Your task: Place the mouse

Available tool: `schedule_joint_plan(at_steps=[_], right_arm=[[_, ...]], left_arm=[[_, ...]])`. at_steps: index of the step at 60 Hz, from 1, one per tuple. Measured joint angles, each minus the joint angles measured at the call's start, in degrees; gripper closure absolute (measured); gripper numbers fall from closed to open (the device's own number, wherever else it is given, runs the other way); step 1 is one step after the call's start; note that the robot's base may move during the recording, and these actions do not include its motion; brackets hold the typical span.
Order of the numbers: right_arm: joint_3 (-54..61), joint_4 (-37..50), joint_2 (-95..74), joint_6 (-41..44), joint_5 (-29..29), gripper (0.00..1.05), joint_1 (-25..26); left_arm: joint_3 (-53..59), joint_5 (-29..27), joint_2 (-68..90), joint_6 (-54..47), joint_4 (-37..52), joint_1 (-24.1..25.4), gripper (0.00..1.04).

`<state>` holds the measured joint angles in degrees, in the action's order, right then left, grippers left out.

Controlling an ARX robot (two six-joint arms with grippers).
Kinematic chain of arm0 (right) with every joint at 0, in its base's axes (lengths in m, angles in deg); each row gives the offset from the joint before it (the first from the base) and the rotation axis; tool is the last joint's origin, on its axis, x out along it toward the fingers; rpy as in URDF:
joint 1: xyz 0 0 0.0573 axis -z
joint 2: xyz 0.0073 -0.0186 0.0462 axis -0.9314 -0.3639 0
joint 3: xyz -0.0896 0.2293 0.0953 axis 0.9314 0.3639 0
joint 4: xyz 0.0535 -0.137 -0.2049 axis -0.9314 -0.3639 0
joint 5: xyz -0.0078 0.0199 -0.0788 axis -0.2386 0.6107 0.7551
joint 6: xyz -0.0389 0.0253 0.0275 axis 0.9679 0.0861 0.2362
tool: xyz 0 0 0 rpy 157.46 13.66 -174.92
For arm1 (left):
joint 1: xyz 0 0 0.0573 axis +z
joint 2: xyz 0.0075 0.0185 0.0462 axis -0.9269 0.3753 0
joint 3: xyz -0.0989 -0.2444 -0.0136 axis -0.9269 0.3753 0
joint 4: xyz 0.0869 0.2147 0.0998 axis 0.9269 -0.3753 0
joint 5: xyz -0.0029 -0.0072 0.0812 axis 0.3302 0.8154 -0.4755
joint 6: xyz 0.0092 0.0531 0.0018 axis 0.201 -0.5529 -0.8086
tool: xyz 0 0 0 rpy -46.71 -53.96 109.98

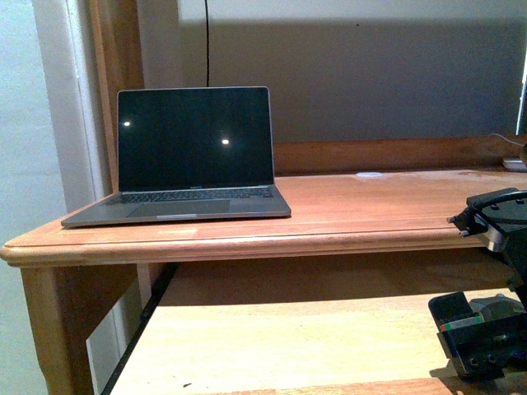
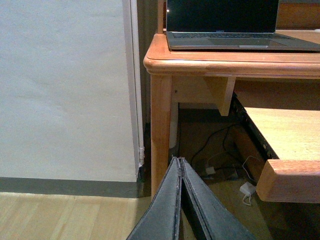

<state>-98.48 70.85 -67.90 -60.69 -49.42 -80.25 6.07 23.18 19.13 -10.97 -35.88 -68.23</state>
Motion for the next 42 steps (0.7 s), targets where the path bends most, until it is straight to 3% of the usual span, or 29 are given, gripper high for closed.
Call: schedule_joint_plan(at_steps=[19, 25, 30, 42], right_arm=[[-0.50, 1.73, -0.96, -1.44, -1.81, 0.48, 1.70], [-0.46, 1.44, 2.78, -3.21, -3.63, 0.49, 1.90], [-1.29, 0.57, 6.71, -4.48, -3.80, 0.49, 0.85], [-13.07, -0.52, 6.05, -6.03, -0.46, 0.49, -6.62]], left_arm=[[0.00, 0.00, -4.42, -0.02, -4.35, 0.02, 1.02], [0.00, 0.00, -5.97, 0.00, -5.95, 0.02, 1.02], [0.00, 0.02, -10.56, -0.02, -12.24, 0.02, 1.02], [0.00, 0.00, -15.63, 0.00, -16.00, 0.02, 1.02]])
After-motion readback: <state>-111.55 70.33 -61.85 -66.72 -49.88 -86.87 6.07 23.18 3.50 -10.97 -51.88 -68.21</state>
